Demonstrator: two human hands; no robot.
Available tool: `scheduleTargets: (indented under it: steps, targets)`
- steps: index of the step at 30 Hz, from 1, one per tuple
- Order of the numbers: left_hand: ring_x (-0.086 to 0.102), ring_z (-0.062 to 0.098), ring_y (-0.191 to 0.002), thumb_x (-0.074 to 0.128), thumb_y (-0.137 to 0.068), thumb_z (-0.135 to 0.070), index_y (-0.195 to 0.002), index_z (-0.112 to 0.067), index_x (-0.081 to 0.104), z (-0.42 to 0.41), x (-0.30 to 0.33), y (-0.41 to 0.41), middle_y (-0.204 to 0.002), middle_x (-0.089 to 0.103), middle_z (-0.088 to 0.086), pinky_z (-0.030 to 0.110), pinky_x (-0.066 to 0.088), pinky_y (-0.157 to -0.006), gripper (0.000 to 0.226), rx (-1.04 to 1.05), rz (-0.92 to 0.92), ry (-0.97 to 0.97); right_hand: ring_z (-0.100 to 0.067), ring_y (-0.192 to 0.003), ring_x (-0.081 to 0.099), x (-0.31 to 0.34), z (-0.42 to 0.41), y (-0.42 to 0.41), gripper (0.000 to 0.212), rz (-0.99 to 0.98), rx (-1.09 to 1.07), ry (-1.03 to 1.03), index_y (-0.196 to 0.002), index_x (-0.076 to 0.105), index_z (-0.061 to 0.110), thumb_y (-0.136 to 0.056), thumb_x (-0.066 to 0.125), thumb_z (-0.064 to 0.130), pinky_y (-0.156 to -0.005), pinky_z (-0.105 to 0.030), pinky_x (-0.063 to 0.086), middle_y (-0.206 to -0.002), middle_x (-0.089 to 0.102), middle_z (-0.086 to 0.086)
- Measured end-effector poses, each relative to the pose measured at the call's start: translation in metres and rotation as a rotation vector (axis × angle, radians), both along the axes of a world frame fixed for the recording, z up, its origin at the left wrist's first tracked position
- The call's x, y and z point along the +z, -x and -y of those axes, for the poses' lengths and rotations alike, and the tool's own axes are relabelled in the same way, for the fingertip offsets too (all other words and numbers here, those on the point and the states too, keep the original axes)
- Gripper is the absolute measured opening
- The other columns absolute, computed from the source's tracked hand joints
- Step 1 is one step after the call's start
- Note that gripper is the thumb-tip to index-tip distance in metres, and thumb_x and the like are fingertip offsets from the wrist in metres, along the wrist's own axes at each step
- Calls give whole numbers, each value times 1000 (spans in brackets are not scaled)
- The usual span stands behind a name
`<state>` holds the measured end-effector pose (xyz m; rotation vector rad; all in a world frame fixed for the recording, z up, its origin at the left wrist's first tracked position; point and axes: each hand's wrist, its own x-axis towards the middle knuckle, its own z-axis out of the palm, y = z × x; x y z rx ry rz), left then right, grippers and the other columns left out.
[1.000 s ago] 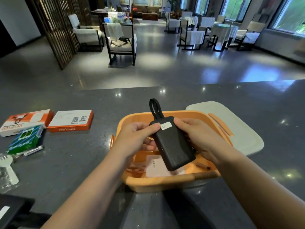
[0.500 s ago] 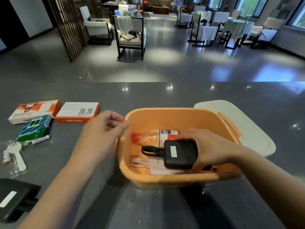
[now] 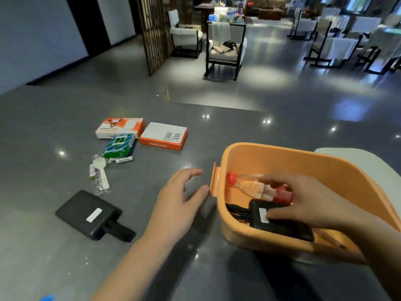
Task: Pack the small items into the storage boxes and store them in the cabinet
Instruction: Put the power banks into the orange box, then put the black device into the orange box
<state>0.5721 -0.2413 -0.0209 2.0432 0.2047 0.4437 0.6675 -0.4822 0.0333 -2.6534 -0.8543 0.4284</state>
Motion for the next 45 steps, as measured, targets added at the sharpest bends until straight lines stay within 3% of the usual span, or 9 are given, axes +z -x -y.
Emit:
scheduleTargets:
  steps: [5,9,13,19,22,26,31,36,45]
  targets:
    - [50,-5,-103,66,-83,-18,-110,-30,61,-76,-18,40,-104,51,-32,18,39,-92,31,277,-40,-77,3,-88,62,33,-104,39,33,14,-15,-657,-102,66,38,-71,75,28,-73,-14,48,-93,67,22]
    - [37,9,-131,77,-63,-24,-131,-33,47,-151,-23,77,-134,40,-26,11,30,-100,75,284,-270,-301,-3,-77,62,-1,-194,76,28,-190,75,-709,-96,69,29,-74,74,12,-72,-17,47,-88,69,10]
    - [-5,14,-145,82,-48,-47,-148,-38,3,-210,-35,91,-159,-2,-7,39,-1,-116,128,-38,-740,-712,3,-64,57,-43,-250,95,28,-377,28,-663,-95,70,23,-76,70,2,-66,-13,47,-84,67,3]
    - [26,12,-138,81,-51,-43,-137,-38,36,-248,-35,82,-143,36,-13,40,8,-114,97,-135,-577,-736,-4,-66,57,-70,-274,92,27,-390,-97,-636,-94,70,20,-78,67,-2,-69,-14,48,-84,68,4]
    - [46,18,-105,74,-36,-67,-113,-35,51,-235,-38,88,-107,49,-8,32,39,-89,87,66,-545,-789,-10,-64,55,-84,-269,94,29,-376,-152,-666,-92,69,20,-78,65,-5,-63,-14,47,-82,67,-1]
    - [53,18,-90,44,-45,-92,-87,-31,49,-198,-47,100,-88,53,-8,31,38,-66,74,386,-566,-748,-6,-58,49,-106,-260,101,32,-330,-214,-701,-89,64,22,-75,63,-7,-60,-15,43,-74,61,-4]
    - [61,22,-80,52,-81,-59,-78,-22,54,-166,-53,104,-77,65,-5,31,40,-61,37,277,-508,-397,-4,-71,55,-118,-262,105,35,-361,-237,-561,-105,50,28,-78,72,23,-75,-30,51,-91,57,3]
    - [61,16,-80,56,-86,-22,-84,-27,66,-171,-51,105,-83,69,-7,33,48,-75,11,201,-494,-103,-14,-114,37,-110,-274,102,81,-79,-87,-186,-128,38,26,-62,68,63,-96,-30,37,-116,44,7]
    - [60,25,-95,60,-84,-23,-96,-22,62,-240,-50,45,-97,67,-1,36,49,-80,12,499,-389,-183,-13,-105,43,-106,-273,95,78,-21,-177,-118,-119,46,27,-49,64,56,-80,-29,46,-105,44,9]
